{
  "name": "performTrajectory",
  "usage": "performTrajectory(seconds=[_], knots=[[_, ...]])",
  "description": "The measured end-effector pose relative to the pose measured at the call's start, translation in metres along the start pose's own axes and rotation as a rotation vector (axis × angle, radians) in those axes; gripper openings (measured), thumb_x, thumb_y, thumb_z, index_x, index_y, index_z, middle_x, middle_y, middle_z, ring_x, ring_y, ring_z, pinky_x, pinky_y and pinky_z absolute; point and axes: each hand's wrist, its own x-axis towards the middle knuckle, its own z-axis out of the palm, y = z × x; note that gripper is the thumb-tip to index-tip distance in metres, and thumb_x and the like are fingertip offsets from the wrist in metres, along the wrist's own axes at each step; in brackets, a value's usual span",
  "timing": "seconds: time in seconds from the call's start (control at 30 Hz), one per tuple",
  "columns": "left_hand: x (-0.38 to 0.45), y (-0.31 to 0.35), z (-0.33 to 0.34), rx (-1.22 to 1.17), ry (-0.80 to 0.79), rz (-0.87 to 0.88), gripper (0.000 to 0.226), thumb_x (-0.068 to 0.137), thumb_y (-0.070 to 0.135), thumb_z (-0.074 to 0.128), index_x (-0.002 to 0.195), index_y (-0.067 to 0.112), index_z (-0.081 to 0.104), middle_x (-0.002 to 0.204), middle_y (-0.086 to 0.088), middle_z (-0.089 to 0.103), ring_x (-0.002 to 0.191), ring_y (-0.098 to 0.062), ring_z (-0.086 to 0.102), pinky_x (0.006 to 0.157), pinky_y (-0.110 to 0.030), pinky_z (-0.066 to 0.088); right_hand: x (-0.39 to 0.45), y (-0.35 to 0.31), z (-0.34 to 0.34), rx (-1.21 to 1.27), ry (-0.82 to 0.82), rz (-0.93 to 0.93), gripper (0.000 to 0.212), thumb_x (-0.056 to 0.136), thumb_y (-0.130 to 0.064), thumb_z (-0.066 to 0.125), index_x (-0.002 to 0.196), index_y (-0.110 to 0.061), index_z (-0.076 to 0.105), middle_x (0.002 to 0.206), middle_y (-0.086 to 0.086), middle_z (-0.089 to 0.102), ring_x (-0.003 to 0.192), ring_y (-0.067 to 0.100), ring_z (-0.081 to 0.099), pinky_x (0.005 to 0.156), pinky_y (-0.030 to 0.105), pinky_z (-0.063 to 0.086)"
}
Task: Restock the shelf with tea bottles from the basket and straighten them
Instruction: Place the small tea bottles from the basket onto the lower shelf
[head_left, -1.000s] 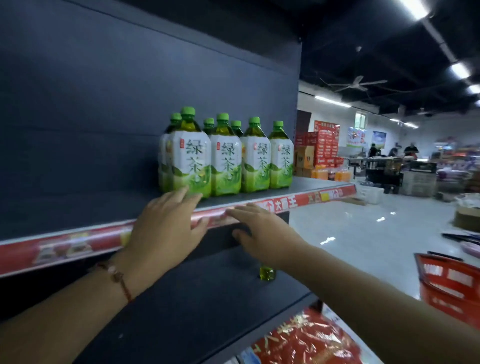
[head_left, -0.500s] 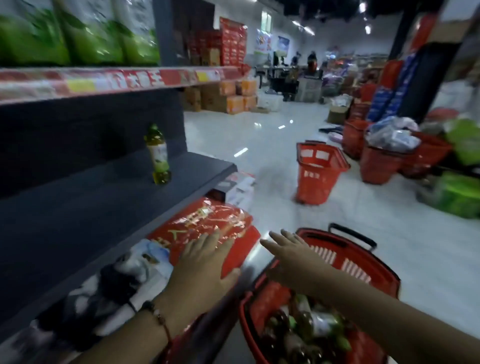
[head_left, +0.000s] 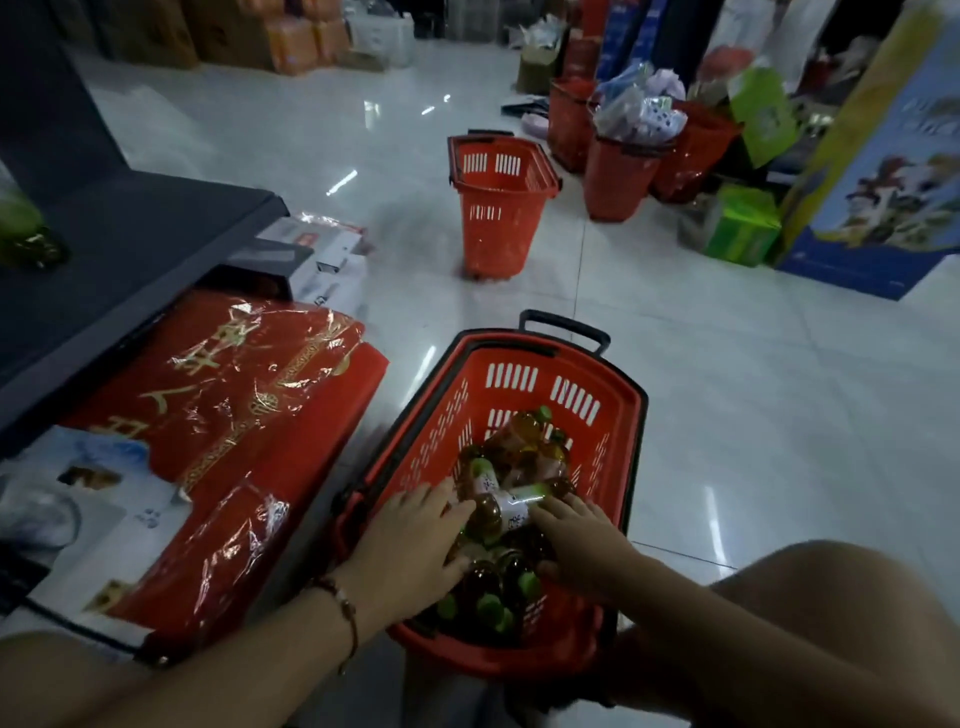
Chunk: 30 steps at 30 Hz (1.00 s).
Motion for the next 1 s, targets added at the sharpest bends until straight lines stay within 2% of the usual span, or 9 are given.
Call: performTrajectory(seconds=[0.1, 0.23, 0.37, 0.5, 0.67, 0.73, 0.8, 0.93, 1.0], knots=[[0.013, 0.007, 0.024, 0.033, -0.132, 0.115, 0.066, 0.089, 0.045, 0.052, 0.147, 0.029, 0.025, 0.158, -0.005, 0.016, 0.143, -0.023, 0.019, 0.117, -0.039, 0.02, 0.012, 0.01, 0.013, 0.013, -0.025, 0.021, 0.076, 0.095, -0.039, 0.059, 0.157, -0.024, 0.017, 0.164, 0.007, 0.018, 0.152, 0.035, 0.01, 0.122, 0.049, 0.007], [0.024, 0.007, 0.051, 0.101, -0.281, 0.206, 0.072, 0.086, 0.031, 0.06, 0.148, 0.027, 0.023, 0.158, -0.011, 0.012, 0.142, -0.027, 0.021, 0.116, -0.043, 0.021, 0.038, 0.013, 0.022, 0.012, -0.049, 0.019, 0.076, 0.094, -0.039, 0.059, 0.156, -0.022, 0.018, 0.163, 0.011, 0.021, 0.151, 0.036, 0.012, 0.122, 0.05, 0.009], [0.035, 0.006, 0.067, 0.108, -0.331, 0.256, 0.066, 0.084, 0.018, 0.058, 0.145, 0.023, 0.032, 0.155, -0.013, 0.02, 0.137, -0.03, 0.029, 0.11, -0.042, 0.03, 0.067, 0.014, 0.034, -0.007, -0.071, 0.029, 0.08, 0.095, -0.038, 0.059, 0.157, -0.02, 0.014, 0.163, 0.014, 0.019, 0.151, 0.037, 0.014, 0.122, 0.052, 0.012], [0.046, 0.009, 0.079, 0.114, -0.347, 0.264, 0.056, 0.086, 0.015, 0.058, 0.139, 0.022, 0.041, 0.136, -0.009, 0.042, 0.123, -0.029, 0.042, 0.096, -0.041, 0.038, 0.097, 0.011, 0.047, -0.059, -0.062, 0.043, 0.08, 0.096, -0.031, 0.058, 0.158, -0.017, 0.009, 0.163, 0.014, 0.018, 0.15, 0.038, 0.016, 0.121, 0.052, 0.015], [0.058, 0.014, 0.087, 0.194, -0.383, 0.296, 0.054, 0.084, 0.016, 0.065, 0.135, 0.019, 0.045, 0.128, -0.011, 0.047, 0.117, -0.031, 0.047, 0.088, -0.042, 0.043, 0.117, 0.018, 0.057, -0.082, -0.055, 0.15, 0.087, 0.094, -0.036, 0.06, 0.158, -0.017, 0.004, 0.165, 0.012, 0.012, 0.15, 0.041, 0.013, 0.12, 0.053, 0.015], [0.061, 0.01, 0.086, 0.119, -0.361, 0.302, 0.047, 0.085, 0.018, 0.063, 0.129, 0.02, 0.049, 0.123, -0.009, 0.051, 0.112, -0.029, 0.051, 0.081, -0.041, 0.047, 0.119, 0.021, 0.058, -0.1, -0.013, 0.163, 0.085, 0.092, -0.037, 0.063, 0.157, -0.015, 0.013, 0.162, 0.012, 0.021, 0.149, 0.04, 0.018, 0.12, 0.052, 0.018], [0.062, 0.002, 0.079, -0.003, -0.317, 0.269, 0.044, 0.083, 0.024, 0.065, 0.125, 0.021, 0.051, 0.117, -0.006, 0.055, 0.105, -0.026, 0.057, 0.074, -0.037, 0.048, 0.123, 0.023, 0.056, -0.16, 0.027, 0.133, 0.074, 0.093, -0.036, 0.062, 0.153, -0.015, 0.025, 0.156, 0.011, 0.035, 0.146, 0.035, 0.026, 0.119, 0.049, 0.024], [0.058, -0.022, 0.046, -0.349, -0.306, 0.038, 0.057, 0.072, 0.043, 0.074, 0.123, 0.032, 0.05, 0.114, 0.007, 0.061, 0.102, -0.016, 0.06, 0.081, -0.034, 0.053, 0.119, 0.019, 0.049, -0.125, 0.054, 0.103, 0.054, 0.097, -0.039, 0.052, 0.144, -0.017, 0.04, 0.143, 0.006, 0.049, 0.134, 0.026, 0.044, 0.114, 0.044, 0.031], [0.05, -0.034, 0.028, -0.546, -0.274, -0.077, 0.052, 0.069, 0.048, 0.075, 0.115, 0.037, 0.054, 0.109, 0.013, 0.064, 0.097, -0.009, 0.06, 0.082, -0.035, 0.054, 0.114, 0.016, 0.039, 0.01, 0.129, 0.109, 0.037, 0.099, -0.037, 0.05, 0.13, -0.018, 0.05, 0.128, 0.004, 0.056, 0.114, 0.019, 0.056, 0.104, 0.037, 0.044]])
